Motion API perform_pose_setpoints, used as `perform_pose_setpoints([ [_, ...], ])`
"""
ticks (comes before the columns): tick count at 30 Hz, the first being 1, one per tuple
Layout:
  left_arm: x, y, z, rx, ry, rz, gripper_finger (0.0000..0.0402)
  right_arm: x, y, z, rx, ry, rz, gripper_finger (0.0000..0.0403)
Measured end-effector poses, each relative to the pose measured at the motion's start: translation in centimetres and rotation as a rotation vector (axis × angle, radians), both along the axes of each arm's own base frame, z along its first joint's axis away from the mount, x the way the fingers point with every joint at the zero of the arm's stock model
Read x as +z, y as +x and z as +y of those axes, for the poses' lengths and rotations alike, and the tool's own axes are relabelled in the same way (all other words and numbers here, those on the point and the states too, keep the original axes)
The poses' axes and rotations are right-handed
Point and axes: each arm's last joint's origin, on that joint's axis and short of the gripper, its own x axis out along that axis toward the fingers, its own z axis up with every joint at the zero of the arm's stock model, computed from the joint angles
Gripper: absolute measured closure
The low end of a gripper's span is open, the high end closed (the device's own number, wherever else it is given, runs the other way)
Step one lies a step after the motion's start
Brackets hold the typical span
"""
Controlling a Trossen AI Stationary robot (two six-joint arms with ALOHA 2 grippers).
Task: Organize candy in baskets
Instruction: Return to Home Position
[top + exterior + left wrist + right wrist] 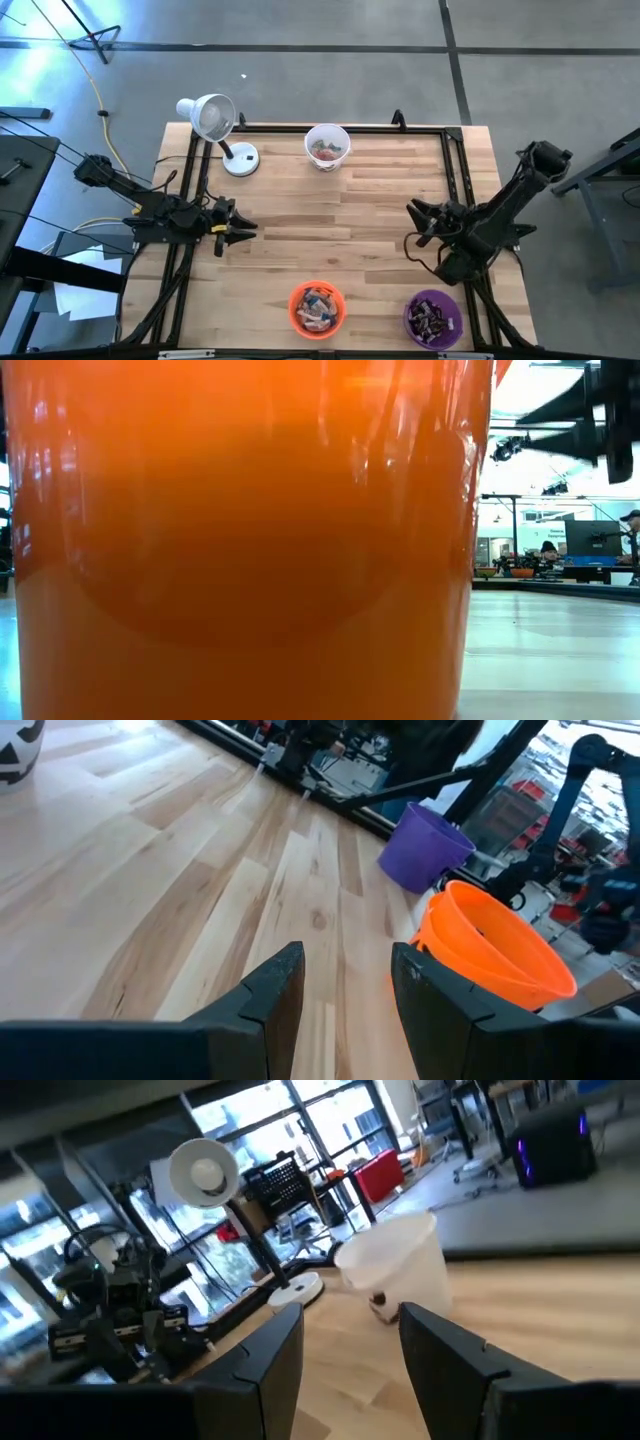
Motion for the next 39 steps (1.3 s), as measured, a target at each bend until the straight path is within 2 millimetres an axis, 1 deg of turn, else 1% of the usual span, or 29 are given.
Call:
perform_pose_setpoints([
  [4, 0.2, 0.0, 0.0, 0.0, -0.009, -0.019, 0.0263, -2.8, -0.9, -1.0, 0.0, 0.115, -0.1, 0.0242],
  [7, 0.4, 0.1, 0.0, 0.002, -0.02, -0.034, 0.0263, -3.8, -1.4, -1.6, 0.0, 0.129, -0.113, 0.0242],
  [15, 0.4, 0.1, 0.1, 0.064, -0.04, -0.036, 0.0263, -4.0, -2.0, -2.2, 0.0, 0.038, -0.033, 0.0242],
  [20, 0.4, 0.1, 0.3, 0.11, -0.033, -0.041, 0.0263, -4.0, -2.1, -2.4, 0.0, 0.018, -0.015, 0.0242],
  [22, 0.4, 0.1, 0.3, 0.119, -0.032, -0.042, 0.0263, -4.4, -2.4, -2.7, 0.0, 0.013, -0.006, 0.0242],
  [26, 0.4, 0.1, 0.4, 0.143, -0.053, -0.044, 0.0263, -6.0, -3.1, -3.5, 0.0, 0.07, -0.058, 0.0242],
  [29, 0.4, 0.1, 0.4, 0.146, -0.061, -0.044, 0.0263, -7.0, -3.2, -3.6, 0.001, 0.103, -0.088, 0.0242],
  [35, 0.4, 0.1, 0.5, 0.179, -0.075, -0.047, 0.0263, -7.2, -3.1, -3.5, 0.003, 0.065, -0.057, 0.0242],
  [39, 0.4, 0.1, 0.5, 0.217, -0.094, -0.052, 0.0263, -7.2, -3.1, -3.4, 0.008, 0.151, -0.131, 0.0242],
])
